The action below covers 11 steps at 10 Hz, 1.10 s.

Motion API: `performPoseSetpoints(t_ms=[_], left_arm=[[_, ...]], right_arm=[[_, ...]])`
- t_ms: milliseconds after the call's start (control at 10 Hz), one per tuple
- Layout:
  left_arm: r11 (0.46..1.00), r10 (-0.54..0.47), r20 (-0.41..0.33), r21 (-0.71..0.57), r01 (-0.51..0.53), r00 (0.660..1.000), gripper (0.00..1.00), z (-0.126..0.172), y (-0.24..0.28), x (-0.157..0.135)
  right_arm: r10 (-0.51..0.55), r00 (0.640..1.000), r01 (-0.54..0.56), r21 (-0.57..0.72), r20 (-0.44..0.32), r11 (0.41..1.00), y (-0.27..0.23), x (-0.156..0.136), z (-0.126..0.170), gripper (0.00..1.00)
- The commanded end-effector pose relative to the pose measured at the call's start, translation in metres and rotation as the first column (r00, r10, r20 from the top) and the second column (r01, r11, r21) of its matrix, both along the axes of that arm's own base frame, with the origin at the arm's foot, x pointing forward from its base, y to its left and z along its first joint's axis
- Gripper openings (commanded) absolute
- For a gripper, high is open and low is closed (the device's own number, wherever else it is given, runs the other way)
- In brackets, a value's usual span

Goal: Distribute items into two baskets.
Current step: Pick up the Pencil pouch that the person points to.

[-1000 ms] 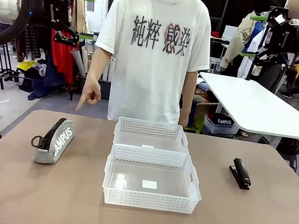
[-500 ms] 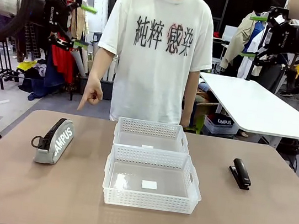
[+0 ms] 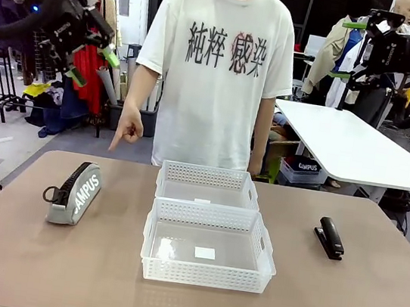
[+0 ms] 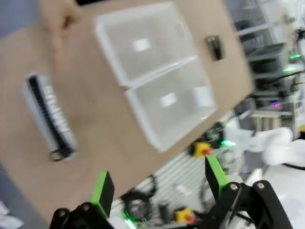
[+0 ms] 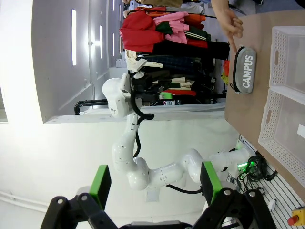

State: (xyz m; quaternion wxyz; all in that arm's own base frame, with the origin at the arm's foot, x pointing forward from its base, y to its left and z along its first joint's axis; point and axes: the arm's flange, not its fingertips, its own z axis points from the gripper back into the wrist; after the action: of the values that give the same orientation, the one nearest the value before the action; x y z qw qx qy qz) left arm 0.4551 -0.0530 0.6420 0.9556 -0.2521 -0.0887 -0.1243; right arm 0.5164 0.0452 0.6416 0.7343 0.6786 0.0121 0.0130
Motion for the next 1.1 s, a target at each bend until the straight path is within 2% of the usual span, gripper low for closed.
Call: performPoseSetpoints(t_ms=[0,100,300,500,600,1000], left_arm=[[0.976,0.02,0.007,0.216,-0.021,1.0,1.0,-0.028,-0.003,0.011],[0.95,0.03,0.023,0.311,-0.036,0.999,1.0,-0.042,-0.013,0.011],[0.922,0.047,0.055,0.381,-0.065,0.997,1.0,-0.062,-0.015,0.015],[0.972,0.025,0.078,0.232,-0.042,0.997,1.0,-0.065,-0.015,0.018],[0.933,0.01,0.05,0.359,-0.028,0.999,1.0,-0.065,-0.017,0.021],[0.941,0.01,0.058,0.338,-0.029,0.998,1.0,-0.067,-0.02,0.022]], right_arm=[[0.0,1.0,0.0,0.001,0.003,1.0,0.0,-0.001,0.002,1.0],[0.0,1.0,0.0,0.001,0.003,1.0,0.0,-0.001,0.002,1.0],[0.0,1.0,0.0,0.001,0.003,1.0,0.0,-0.001,0.002,1.0],[0.0,1.0,0.0,0.001,0.003,1.0,0.0,-0.001,0.002,1.0],[0.0,1.0,0.0,0.001,0.003,1.0,0.0,-0.001,0.002,1.0],[0.0,1.0,0.0,0.001,0.003,1.0,0.0,-0.001,0.002,1.0]])
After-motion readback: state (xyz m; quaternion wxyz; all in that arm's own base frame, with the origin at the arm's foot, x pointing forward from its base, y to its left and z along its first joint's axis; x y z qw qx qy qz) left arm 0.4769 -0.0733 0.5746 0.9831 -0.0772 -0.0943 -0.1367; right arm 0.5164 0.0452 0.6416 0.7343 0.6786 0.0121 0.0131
